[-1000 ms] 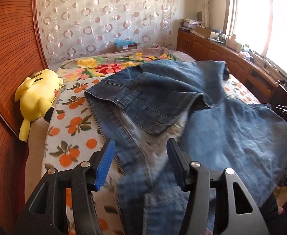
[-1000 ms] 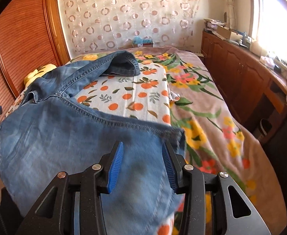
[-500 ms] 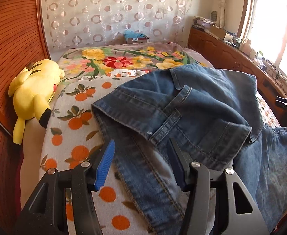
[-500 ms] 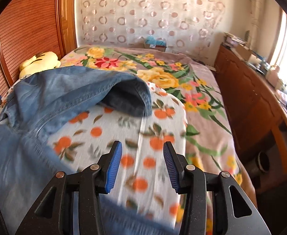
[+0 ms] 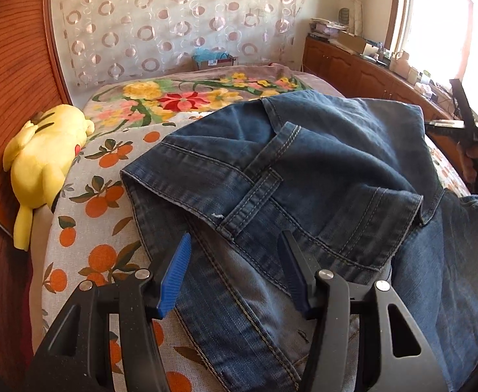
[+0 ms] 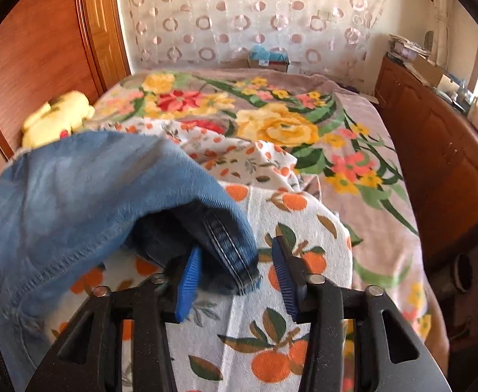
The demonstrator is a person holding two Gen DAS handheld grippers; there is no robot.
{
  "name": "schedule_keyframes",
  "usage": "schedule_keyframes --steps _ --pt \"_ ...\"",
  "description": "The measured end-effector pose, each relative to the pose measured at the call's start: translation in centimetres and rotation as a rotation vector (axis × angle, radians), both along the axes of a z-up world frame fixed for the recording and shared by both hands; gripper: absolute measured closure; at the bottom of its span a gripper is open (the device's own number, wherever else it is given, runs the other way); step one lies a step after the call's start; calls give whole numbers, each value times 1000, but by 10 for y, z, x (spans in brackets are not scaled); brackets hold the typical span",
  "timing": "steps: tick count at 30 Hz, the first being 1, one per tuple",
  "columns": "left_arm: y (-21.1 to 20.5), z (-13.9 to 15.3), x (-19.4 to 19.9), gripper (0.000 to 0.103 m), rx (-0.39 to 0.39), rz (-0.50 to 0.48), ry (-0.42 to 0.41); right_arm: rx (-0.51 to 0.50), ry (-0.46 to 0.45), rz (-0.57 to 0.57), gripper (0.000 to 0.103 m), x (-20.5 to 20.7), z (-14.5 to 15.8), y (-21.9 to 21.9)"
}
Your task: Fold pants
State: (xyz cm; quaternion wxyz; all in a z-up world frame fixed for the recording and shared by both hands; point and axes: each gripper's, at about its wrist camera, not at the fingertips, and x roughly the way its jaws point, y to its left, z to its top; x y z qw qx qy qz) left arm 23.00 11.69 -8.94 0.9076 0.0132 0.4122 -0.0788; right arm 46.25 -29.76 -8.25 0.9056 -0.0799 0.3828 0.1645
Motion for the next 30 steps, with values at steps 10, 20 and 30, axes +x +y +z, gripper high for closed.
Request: schedule_keyframes --steps 10,20,30 --pt "5 12 -11 47 -19 1 -56 -92 -403 -26 98 -92 116 -23" --pt "3 18 -23 47 -32 -20 -74 -159 -134 -54 97 -193 19 -57" --pt "-16 40 -17 25 -72 -71 -126 -43 -3 -42 85 -219 -13 -68"
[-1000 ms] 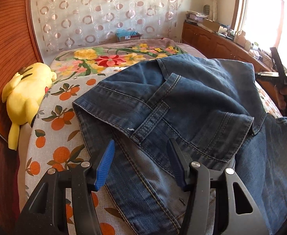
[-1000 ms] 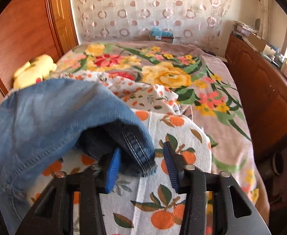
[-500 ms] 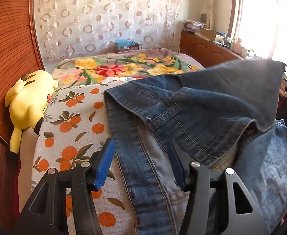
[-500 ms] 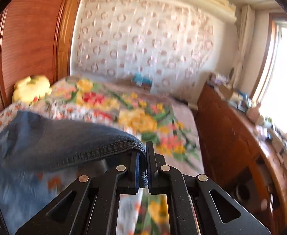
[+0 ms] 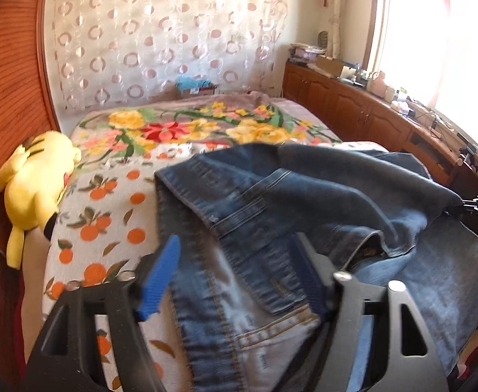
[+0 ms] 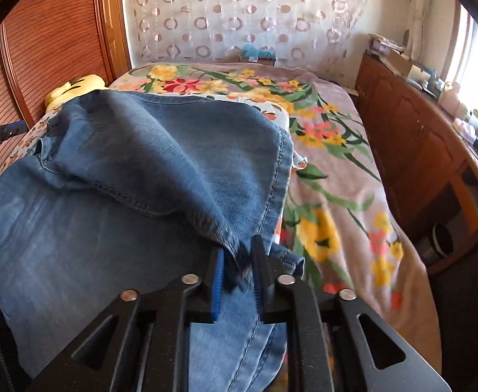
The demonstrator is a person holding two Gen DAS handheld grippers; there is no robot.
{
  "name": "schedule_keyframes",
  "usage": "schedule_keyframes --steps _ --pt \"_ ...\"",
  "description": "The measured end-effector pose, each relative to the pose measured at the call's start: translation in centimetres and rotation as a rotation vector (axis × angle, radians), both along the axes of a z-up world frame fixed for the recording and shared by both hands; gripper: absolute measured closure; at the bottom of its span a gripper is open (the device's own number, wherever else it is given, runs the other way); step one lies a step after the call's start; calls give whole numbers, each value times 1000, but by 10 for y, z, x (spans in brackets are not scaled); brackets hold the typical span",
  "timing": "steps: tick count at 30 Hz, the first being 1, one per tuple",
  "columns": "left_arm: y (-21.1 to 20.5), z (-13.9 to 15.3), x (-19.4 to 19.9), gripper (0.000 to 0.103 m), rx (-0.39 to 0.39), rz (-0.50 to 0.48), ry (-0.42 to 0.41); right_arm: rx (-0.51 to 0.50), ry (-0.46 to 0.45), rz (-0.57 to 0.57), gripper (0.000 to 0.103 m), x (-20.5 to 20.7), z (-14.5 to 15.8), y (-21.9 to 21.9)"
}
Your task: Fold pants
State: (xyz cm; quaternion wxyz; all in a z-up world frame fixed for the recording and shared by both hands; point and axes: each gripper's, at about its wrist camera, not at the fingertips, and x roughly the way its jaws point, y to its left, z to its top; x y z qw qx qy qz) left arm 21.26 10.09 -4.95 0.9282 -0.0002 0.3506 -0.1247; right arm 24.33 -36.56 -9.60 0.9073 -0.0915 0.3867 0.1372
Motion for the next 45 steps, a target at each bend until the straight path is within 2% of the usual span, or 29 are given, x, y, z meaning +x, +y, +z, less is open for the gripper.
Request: schedule_keyframes --steps 7,9,10,15,20,28,33,34,35,36,39,41,43,44,45 --pt "-25 11 0 25 12 -36 -27 13 -70 -12 74 -27 43 -15" --pt "-31 10 1 25 15 -47 -25 39 -92 -27 63 -26 50 -18" --pt "-37 9 2 25 21 -54 -19 44 -100 -32 58 -22 53 -20" --pt "-49 0 4 25 36 -68 5 59 -119 -56 58 17 49 -15" --pt "-56 -11 2 25 44 -73 10 76 -68 -80 58 79 22 -5" --pt "-64 -29 -1 25 71 -81 13 161 160 -71 58 152 -28 -4" --pt "-64 -33 -1 25 72 -77 11 158 159 -41 58 160 -26 4" --pt "-65 -34 0 25 75 -79 15 152 154 -34 66 160 -23 6" --pt "-66 -34 0 25 76 -81 17 139 142 -28 88 160 -21 7" --pt "-66 -34 0 25 75 -80 17 128 132 -16 94 165 -16 6" --pt "-65 -33 -1 25 65 -76 11 92 42 -19 98 159 0 7" --pt "-62 -31 -2 25 54 -65 0 65 -90 -71 98 151 19 7" --pt "-57 -29 -4 25 37 -51 -16 79 -304 -157 98 133 48 0" --pt "-55 -28 -4 25 28 -47 -19 83 -360 -210 96 129 57 -3" --pt "-54 -29 -4 25 23 -43 -19 85 -362 -259 95 130 60 -7"
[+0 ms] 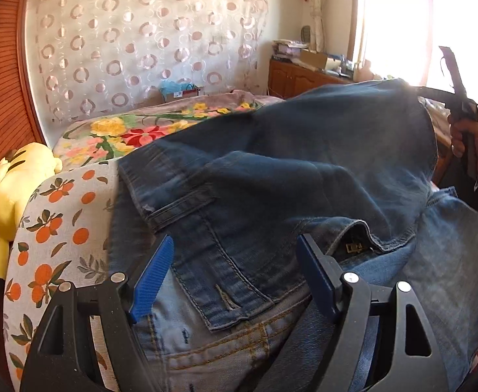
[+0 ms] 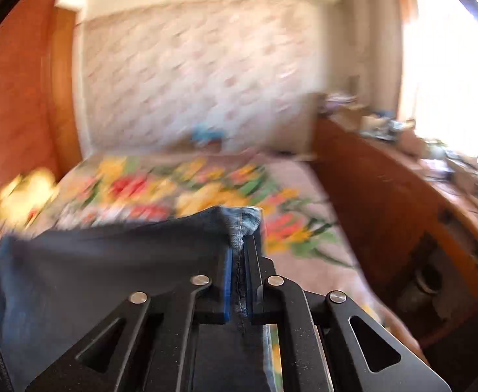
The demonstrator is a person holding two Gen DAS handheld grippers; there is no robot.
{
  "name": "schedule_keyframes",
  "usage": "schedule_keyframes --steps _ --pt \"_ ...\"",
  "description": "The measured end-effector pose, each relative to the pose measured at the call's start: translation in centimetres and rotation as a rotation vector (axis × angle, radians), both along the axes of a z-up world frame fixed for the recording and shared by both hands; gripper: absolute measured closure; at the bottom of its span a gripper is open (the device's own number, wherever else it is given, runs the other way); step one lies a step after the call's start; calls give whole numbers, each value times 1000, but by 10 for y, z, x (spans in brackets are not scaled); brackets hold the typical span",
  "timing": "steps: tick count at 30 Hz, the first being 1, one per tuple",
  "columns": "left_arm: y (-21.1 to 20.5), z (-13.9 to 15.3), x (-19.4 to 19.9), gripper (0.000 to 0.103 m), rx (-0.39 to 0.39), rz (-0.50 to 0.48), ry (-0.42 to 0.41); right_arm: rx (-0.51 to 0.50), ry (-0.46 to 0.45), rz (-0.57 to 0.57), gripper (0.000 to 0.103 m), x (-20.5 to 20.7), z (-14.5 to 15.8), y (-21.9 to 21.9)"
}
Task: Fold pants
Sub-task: 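Smooth the jeans flat with the right gripper, then open it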
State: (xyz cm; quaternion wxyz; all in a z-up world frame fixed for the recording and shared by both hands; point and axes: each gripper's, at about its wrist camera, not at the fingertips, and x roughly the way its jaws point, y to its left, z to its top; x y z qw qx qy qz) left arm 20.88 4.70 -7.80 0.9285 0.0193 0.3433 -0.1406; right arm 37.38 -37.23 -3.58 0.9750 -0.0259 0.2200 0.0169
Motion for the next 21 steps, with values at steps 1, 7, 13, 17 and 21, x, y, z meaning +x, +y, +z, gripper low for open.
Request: schedule_keyframes --steps 1,7,13,17,21 --pt "1 0 1 25 -3 4 3 -3 47 -23 88 7 -4 -1" --pt "4 4 0 25 8 15 -8 -52 250 -11 71 16 -48 1" --pt "14 10 -11 25 70 34 2 -42 286 117 60 -27 -59 15" --pt "29 4 -23 25 73 48 41 -40 306 234 55 -64 -66 28" --pt "31 -5 -40 25 94 46 79 -45 334 304 55 -86 -84 32"
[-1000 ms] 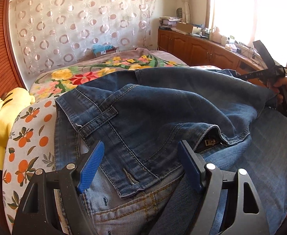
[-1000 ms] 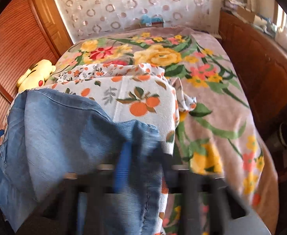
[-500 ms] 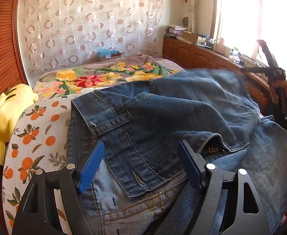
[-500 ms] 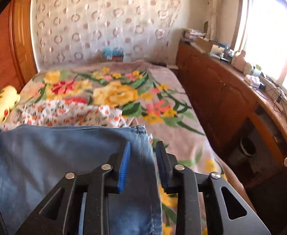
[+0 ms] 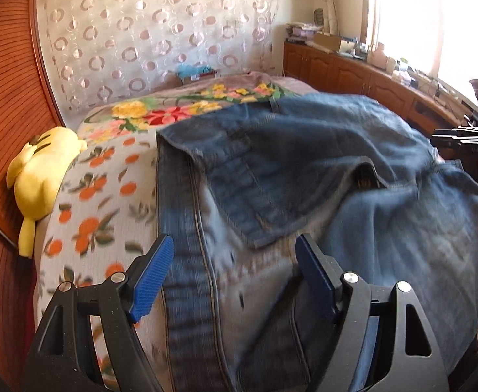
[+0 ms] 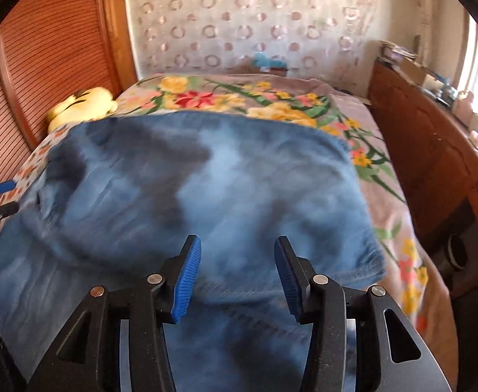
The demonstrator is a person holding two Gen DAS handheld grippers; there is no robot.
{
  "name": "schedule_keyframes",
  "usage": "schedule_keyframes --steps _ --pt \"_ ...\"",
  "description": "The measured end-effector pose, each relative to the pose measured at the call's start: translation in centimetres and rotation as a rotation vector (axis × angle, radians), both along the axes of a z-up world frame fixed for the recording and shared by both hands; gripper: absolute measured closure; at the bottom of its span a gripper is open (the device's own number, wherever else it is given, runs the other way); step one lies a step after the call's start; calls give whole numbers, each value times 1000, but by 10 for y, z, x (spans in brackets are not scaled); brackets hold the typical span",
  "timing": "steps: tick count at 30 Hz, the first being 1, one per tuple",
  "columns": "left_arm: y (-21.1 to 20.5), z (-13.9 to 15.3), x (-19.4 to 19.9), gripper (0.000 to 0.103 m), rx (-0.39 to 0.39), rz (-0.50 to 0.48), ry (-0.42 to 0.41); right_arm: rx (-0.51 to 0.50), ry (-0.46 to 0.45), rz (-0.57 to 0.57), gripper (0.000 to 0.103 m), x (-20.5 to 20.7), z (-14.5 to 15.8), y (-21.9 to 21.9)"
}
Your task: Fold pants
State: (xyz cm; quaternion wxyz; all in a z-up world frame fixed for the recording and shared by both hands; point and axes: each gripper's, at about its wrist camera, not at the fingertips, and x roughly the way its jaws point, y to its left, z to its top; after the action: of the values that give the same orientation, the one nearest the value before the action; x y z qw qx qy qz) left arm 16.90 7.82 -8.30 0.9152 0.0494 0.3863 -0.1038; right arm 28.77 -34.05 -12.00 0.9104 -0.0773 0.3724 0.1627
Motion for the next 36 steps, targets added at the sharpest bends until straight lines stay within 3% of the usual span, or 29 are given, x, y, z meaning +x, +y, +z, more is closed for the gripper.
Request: schedule_keyframes --steps 10,17,22,26,28,31,36 --pt "-3 -18 -35 25 -4 1 57 -7 40 -5 54 -29 -35 -12" --pt "-5 -17 -58 25 -1 13 54 -23 -8 -14 53 -46 -44 -10" --pt "0 -19 -62 49 -46 21 84 -14 -14 -24 50 -63 -42 6" --pt "1 -21 -62 59 -39 19 91 -20 -14 -27 49 -62 -37 25" --pt "-1 -19 -68 76 -16 12 76 -22 -16 -28 49 -63 -36 26" --pt "-6 -10 -78 91 8 0 30 -21 -16 -29 48 -64 -35 24" --pt "-1 38 -105 92 -75 29 -127 -21 -16 -28 48 -63 -35 24"
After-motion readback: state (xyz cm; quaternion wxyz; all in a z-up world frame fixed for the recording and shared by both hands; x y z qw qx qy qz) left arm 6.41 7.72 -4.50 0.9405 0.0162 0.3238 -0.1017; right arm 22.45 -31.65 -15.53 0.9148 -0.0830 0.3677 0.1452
